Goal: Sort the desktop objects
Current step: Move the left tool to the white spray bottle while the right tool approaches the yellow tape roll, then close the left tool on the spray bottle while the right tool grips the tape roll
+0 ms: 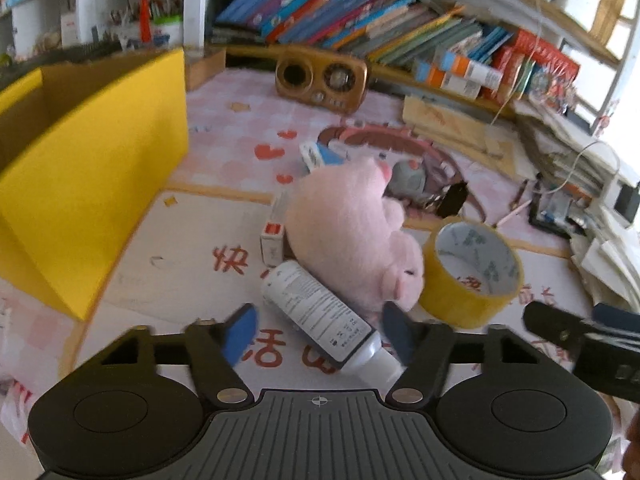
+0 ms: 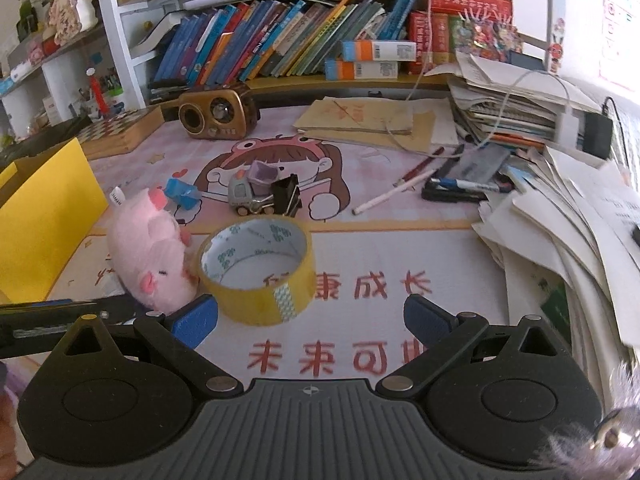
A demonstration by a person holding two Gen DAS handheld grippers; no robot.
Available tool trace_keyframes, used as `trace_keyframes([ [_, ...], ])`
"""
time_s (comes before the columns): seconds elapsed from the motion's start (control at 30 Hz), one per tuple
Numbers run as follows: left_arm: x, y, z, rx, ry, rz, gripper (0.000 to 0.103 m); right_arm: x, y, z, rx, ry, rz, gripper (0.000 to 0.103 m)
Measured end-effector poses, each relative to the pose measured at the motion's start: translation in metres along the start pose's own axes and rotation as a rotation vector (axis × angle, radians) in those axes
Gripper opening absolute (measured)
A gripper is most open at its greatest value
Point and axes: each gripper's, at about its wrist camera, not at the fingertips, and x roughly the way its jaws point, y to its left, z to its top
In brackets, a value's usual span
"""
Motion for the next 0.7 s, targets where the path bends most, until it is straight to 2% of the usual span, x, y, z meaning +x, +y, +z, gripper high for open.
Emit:
trace_keyframes([
  [0.07,0.005,0.002,0.001,-0.011,0.002,-0.019,0.057,0.006,0.0,0.004,-0.01,0.007,0.01,0.101],
  [0.17,0.003,-0.001,0.002,0.053,0.003,0.004,0.046,0.015,0.003,0.008,-0.026,0.022,0.034,0.101],
  [0.27,0.001,0.003,0.003,0.096,0.013,0.023,0.041,0.028,0.01,0.01,-0.05,0.043,0.062,0.101],
  [0.43,0.017,0.008,0.007,0.095,0.06,0.045,0.037,0.049,0.023,0.02,-0.106,0.054,0.069,0.101],
  [0.7,0.019,0.008,0.008,0.105,0.042,0.059,0.035,0.08,0.04,0.026,-0.184,0.097,0.059,0.101],
])
